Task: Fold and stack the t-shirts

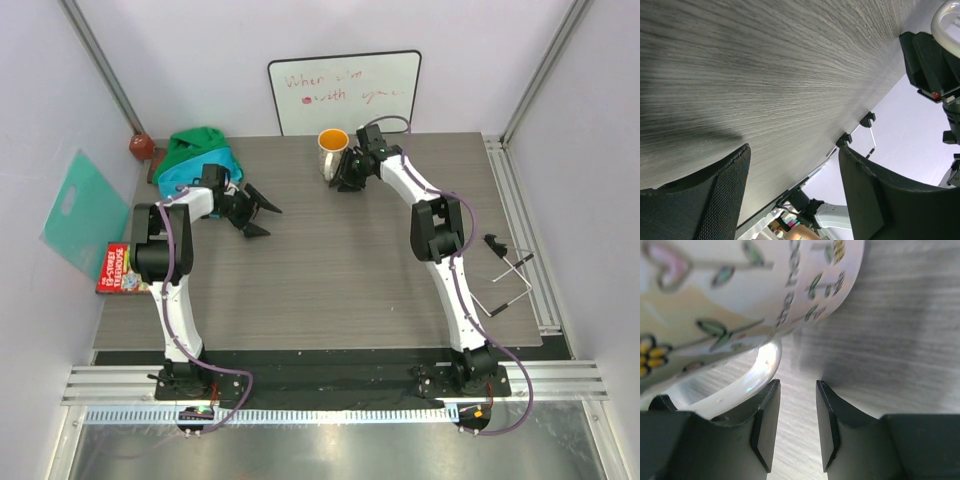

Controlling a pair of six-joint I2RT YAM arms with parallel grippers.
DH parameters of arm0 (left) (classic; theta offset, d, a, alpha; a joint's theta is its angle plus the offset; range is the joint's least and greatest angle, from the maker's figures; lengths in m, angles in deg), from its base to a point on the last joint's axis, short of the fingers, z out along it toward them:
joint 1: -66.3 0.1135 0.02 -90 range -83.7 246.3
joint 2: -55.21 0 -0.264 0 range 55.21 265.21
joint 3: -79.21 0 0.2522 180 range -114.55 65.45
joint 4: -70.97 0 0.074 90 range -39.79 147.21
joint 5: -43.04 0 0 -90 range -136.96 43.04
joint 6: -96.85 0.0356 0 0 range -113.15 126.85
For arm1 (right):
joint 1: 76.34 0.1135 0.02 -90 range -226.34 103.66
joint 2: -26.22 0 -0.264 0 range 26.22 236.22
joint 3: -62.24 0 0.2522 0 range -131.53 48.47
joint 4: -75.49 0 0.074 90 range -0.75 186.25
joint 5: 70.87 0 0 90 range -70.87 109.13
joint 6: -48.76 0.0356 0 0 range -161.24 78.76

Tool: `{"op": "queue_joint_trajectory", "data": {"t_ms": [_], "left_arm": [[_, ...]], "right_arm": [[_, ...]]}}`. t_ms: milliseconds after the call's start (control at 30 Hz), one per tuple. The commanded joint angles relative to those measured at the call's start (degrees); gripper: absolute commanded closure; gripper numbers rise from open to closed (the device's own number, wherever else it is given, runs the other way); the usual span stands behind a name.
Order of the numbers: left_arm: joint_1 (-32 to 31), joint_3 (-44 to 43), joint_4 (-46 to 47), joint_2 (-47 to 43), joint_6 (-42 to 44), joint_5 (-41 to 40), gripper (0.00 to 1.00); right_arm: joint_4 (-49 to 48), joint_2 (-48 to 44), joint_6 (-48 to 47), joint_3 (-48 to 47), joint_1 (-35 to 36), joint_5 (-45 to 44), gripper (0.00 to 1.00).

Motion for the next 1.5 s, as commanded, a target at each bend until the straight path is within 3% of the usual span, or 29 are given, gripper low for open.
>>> {"op": "queue_joint_trajectory", "data": {"t_ms": [0, 633, 900, 1033, 1200, 1367, 1467], "left_arm": [[0.33, -1.80, -1.28, -3.26, 1.19, 0.49, 0.28], [0.33, -1.18, -7.52, -7.13, 3.65, -1.53, 0.28], [0.33, -1.53, -6.64, -8.53, 2.86, -2.41, 0.25], [0.33, -1.18, -3.67, -8.97, 1.99, -2.59, 0.22], [0.42, -2.32, -0.14, -7.92, 0.76, -2.68, 0.20], [1.73, -10.39, -1.97, -2.39, -1.09, -4.87, 0.20], [3.91, -16.46, -5.92, 0.24, -0.66, -6.54, 0.20]], "right_arm": [[-2.70, 2.25, 1.73, -4.90, -0.88, -2.50, 0.59], [-20.61, 9.37, 14.29, -4.73, -1.93, -1.62, 0.59], [-21.86, 10.08, 13.86, -5.70, -2.28, -1.54, 0.56], [-21.86, 5.26, 14.56, -0.53, -3.07, 3.02, 0.48], [-21.69, -8.17, 11.23, 15.12, -3.16, 7.94, 0.47], [-18.27, -17.33, 6.49, 27.50, -3.42, 8.57, 0.46], [-10.46, -17.44, 1.13, 26.13, -3.42, 7.60, 0.46]]}}
